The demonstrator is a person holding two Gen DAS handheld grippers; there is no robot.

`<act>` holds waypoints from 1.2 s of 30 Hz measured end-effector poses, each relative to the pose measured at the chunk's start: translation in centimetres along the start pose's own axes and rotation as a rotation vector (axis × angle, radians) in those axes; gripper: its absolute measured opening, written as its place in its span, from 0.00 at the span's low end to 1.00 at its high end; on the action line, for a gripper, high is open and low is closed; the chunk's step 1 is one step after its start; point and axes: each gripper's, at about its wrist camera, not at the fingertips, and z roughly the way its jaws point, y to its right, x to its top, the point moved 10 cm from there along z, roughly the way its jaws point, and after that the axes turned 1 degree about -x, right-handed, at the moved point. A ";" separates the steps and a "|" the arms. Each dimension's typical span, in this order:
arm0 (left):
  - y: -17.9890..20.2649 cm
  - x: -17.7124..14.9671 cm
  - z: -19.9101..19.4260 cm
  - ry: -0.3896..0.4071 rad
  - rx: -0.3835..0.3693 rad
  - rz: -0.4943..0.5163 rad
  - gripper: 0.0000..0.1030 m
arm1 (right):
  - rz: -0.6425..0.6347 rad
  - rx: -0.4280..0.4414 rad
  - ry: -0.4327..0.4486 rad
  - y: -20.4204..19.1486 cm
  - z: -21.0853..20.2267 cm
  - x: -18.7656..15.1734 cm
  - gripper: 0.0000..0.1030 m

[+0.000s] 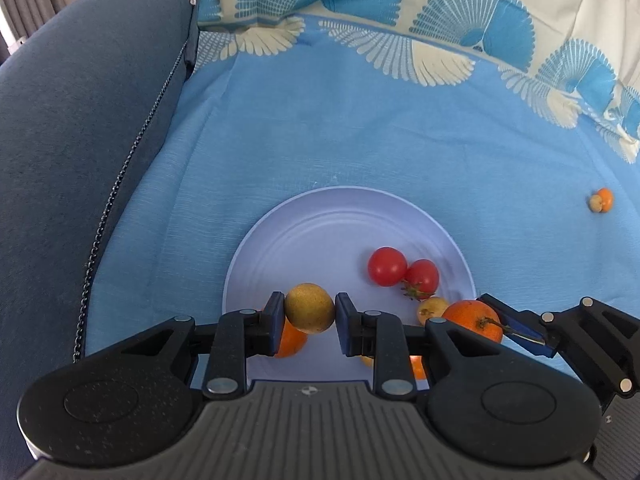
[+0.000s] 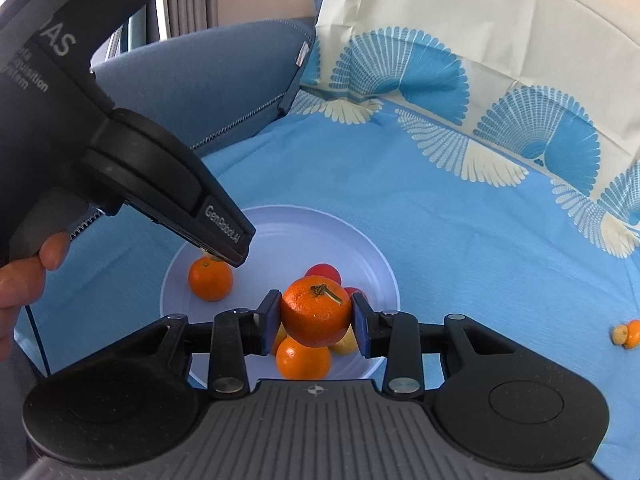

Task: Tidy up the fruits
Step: 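Carry longan and mandarin to the plate and open both tools to release, then withdraw both tools from the plate and hold above the sheet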

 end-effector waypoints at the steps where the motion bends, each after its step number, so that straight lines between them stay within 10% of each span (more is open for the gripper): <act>1: 0.0 0.1 0.2 0.001 0.002 0.004 0.44 | -0.001 0.003 -0.007 0.0 0.3 0.0 0.38; 4: -0.4 0.4 -0.1 0.030 0.012 -0.024 0.97 | -0.007 0.010 -0.014 -0.2 0.7 0.0 0.50; 7: -0.7 0.6 -1.4 0.063 0.022 -0.029 0.99 | -0.016 -0.001 0.001 -0.2 0.2 0.3 0.79; 11: -1.0 -0.8 -3.2 0.056 0.035 -0.043 0.99 | -0.014 -0.006 0.002 -0.2 -1.6 0.2 0.89; 21: -2.0 -7.5 -9.4 0.013 0.038 -0.148 1.00 | 0.085 -0.011 -0.020 -0.6 -9.8 -3.0 0.95; 36: 0.1 -11.7 -18.5 0.153 0.042 -0.104 1.00 | 0.108 -0.057 0.151 -2.3 -20.2 -4.3 0.99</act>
